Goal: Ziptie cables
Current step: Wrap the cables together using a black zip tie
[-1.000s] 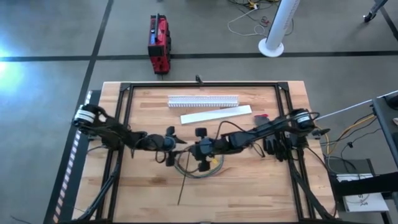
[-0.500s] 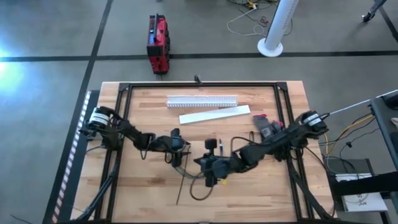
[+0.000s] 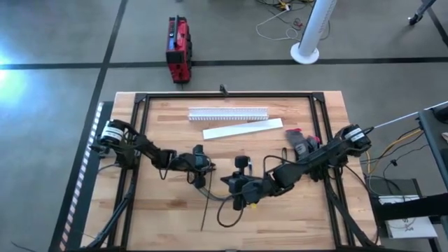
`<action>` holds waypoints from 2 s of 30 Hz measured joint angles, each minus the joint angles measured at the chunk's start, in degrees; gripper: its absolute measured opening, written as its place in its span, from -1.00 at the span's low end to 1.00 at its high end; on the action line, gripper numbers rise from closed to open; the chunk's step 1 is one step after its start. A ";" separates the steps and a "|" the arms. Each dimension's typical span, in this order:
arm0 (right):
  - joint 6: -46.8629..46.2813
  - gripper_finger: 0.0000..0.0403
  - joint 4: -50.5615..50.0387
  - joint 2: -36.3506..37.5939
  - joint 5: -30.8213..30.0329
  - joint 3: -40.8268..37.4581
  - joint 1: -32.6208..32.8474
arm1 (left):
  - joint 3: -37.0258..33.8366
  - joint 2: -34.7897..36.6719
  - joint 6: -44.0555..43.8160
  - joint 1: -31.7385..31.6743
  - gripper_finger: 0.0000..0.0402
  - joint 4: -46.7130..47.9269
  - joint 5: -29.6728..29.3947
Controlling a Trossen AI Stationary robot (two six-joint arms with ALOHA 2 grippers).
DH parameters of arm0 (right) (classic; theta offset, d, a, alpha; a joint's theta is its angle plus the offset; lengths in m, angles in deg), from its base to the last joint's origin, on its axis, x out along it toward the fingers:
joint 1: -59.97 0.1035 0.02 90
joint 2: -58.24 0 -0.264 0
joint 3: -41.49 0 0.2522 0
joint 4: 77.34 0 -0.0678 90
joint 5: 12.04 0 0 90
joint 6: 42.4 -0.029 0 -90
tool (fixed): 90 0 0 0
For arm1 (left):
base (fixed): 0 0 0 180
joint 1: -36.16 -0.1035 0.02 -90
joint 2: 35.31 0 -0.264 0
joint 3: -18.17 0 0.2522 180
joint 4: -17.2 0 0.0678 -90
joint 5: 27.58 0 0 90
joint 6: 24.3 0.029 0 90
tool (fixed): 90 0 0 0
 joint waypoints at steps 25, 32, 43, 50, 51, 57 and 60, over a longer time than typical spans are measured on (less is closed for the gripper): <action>-7.02 -0.76 14.76 -7.48 7.08 -8.01 -5.39 | -0.82 2.95 2.41 5.36 -1.00 -1.55 -6.48; -4.10 -0.47 38.72 -13.82 8.08 -14.18 -8.20 | -1.15 2.95 3.04 7.82 -1.00 -3.29 -8.09; -3.80 -0.43 42.88 -20.65 9.72 -12.98 -10.78 | -1.12 2.95 3.02 8.04 -1.00 -4.04 -8.04; -2.66 -0.57 42.09 -17.81 9.71 -13.38 -10.59 | -1.13 2.95 2.80 8.47 -1.00 -3.94 -8.04; -2.63 -0.58 42.17 -17.59 9.73 -13.38 -10.58 | -1.13 2.95 2.80 8.51 -1.00 -3.94 -8.03; -2.87 -0.71 42.05 -17.62 12.15 -13.42 -11.00 | -1.08 2.93 2.82 8.57 -1.00 -4.03 -7.98; -3.41 -0.77 42.17 -18.14 12.22 -13.42 -11.11 | -1.08 2.89 3.02 8.62 -1.00 -4.08 -7.90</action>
